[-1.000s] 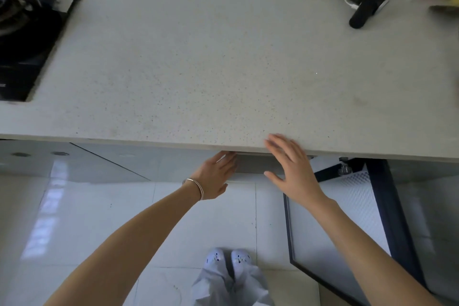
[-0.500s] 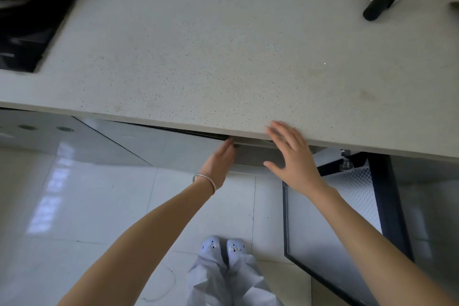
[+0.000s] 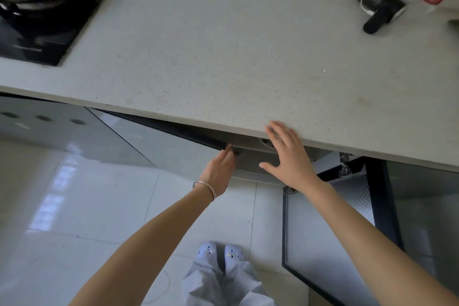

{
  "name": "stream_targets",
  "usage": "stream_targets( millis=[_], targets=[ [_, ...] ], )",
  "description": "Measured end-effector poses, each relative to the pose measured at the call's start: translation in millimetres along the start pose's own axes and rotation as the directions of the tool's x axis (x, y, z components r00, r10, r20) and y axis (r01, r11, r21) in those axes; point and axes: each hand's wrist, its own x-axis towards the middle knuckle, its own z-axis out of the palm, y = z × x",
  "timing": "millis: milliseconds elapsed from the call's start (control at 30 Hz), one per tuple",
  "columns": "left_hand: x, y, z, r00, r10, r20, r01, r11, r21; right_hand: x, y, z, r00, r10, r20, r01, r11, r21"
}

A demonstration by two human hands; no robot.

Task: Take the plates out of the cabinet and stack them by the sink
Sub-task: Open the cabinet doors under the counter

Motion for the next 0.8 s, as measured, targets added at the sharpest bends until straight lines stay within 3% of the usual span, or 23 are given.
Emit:
stream_targets(
  millis=[100,200,267,400,467,533,600,700,800],
  targets=[
    [9,-4,-2,0.999,-0.026,0.020,0.026,0.999,-0.036,-1,0,1,1.000,0.000,-0.001,0.000,1.000,-0.008],
    [11,-6,-2,0.994,-0.103,0.040,0.109,0.962,-0.251,0,1,0,1.000,0.001,-0.006,-0.001,1.000,-0.001],
    [5,-7,2,0.982,-0.188,0.001,0.167,0.869,-0.466,1,2,0,1.000,-0.005,-0.001,0.005,1.000,0.001],
    [-3,8,18,0.902,-0.430,-0.048,0.271,0.648,-0.712,0,3,1,1.000,-0.026,0.005,0.026,1.000,-0.008],
    [0,12,18,0.811,-0.578,0.094,0.379,0.396,-0.836,1,6,-1,0.999,-0.038,-0.010,0.038,0.999,0.006],
    [9,13,14,0.663,-0.701,0.263,0.492,0.143,-0.859,7,9,-3,0.998,-0.061,-0.030,0.062,0.998,0.018],
    [23,13,10,0.516,-0.765,0.386,0.556,-0.044,-0.830,14,14,-3,0.995,-0.100,-0.030,0.100,0.995,0.003],
    [49,15,8,0.346,-0.807,0.479,0.555,-0.236,-0.798,22,19,-1,0.991,-0.131,-0.036,0.132,0.991,0.020],
    [69,17,10,0.261,-0.805,0.533,0.543,-0.334,-0.770,25,23,3,0.986,-0.151,-0.074,0.155,0.986,0.057]
  ],
)
